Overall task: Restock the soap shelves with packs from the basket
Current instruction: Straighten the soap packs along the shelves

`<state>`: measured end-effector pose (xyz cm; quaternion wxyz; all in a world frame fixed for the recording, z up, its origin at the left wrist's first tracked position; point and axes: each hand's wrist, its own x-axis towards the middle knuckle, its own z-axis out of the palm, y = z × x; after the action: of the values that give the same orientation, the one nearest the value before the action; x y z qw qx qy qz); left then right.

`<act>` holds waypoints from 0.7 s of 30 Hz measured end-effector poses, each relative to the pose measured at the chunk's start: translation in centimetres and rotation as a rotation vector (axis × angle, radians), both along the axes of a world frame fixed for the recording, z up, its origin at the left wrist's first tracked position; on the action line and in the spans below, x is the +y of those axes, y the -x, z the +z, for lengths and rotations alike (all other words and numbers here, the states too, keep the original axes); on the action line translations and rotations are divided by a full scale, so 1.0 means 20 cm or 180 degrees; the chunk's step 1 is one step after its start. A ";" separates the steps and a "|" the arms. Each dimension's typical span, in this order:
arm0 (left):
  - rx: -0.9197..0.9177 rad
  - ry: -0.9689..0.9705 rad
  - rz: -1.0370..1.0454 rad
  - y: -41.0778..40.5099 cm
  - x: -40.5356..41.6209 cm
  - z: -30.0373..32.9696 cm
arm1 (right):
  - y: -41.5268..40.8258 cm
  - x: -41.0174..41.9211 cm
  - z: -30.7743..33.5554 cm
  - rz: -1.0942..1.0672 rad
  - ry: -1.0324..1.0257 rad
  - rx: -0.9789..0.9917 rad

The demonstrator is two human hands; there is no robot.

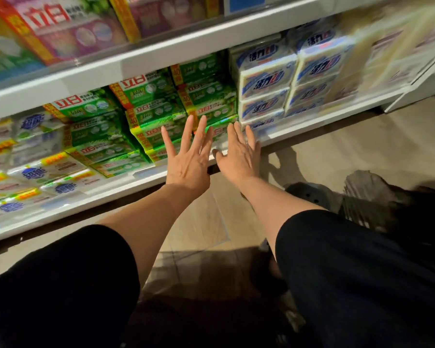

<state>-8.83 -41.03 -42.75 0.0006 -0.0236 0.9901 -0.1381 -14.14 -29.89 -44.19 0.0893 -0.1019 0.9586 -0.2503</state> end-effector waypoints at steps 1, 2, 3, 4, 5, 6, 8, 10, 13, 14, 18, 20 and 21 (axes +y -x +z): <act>0.0000 -0.0031 -0.0042 0.00 0.03 0.01 | -0.01 0.03 0.00 -0.0084 0.0112 0.0125; 0.0002 -0.0057 -0.0094 0.00 0.06 0.01 | -0.03 0.05 0.01 -0.0158 0.0221 0.0214; 0.0003 -0.0074 -0.0153 0.00 0.10 0.02 | -0.04 0.08 0.00 -0.0218 0.0299 0.0260; 0.0014 -0.0089 -0.0223 0.00 0.13 0.03 | -0.06 0.10 0.00 -0.0301 0.0365 0.0283; 0.0040 -0.0107 -0.0295 0.01 0.17 0.05 | -0.06 0.14 0.00 -0.0420 0.0441 0.0284; 0.0077 -0.0117 -0.0363 0.02 0.20 0.06 | -0.06 0.17 0.01 -0.0569 0.0530 0.0276; 0.0107 -0.0102 -0.0457 0.06 0.26 0.10 | -0.03 0.25 0.03 -0.0874 0.0681 0.0242; 0.0078 -0.0063 -0.0500 0.10 0.32 0.13 | 0.01 0.32 0.05 -0.1114 0.0805 0.0216; 0.0017 0.0014 -0.0516 0.13 0.41 0.18 | 0.06 0.40 0.10 -0.1443 0.0935 0.0168; 0.0001 0.0051 -0.0531 0.14 0.44 0.20 | 0.07 0.42 0.11 -0.1512 0.0974 0.0130; -0.0101 0.0164 -0.0483 0.17 0.49 0.30 | 0.06 0.46 0.19 -0.1523 0.1104 0.0031; -0.0184 0.0139 -0.0466 0.19 0.49 0.36 | 0.07 0.48 0.26 -0.1467 0.1108 0.0034; -0.0209 0.0071 -0.0434 0.20 0.49 0.38 | 0.07 0.50 0.29 -0.1386 0.1066 0.0042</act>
<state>-12.77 -31.32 -35.16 0.0233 0.0484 0.9873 -0.1495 -15.48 -19.92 -38.34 0.0091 0.0917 0.9038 -0.4180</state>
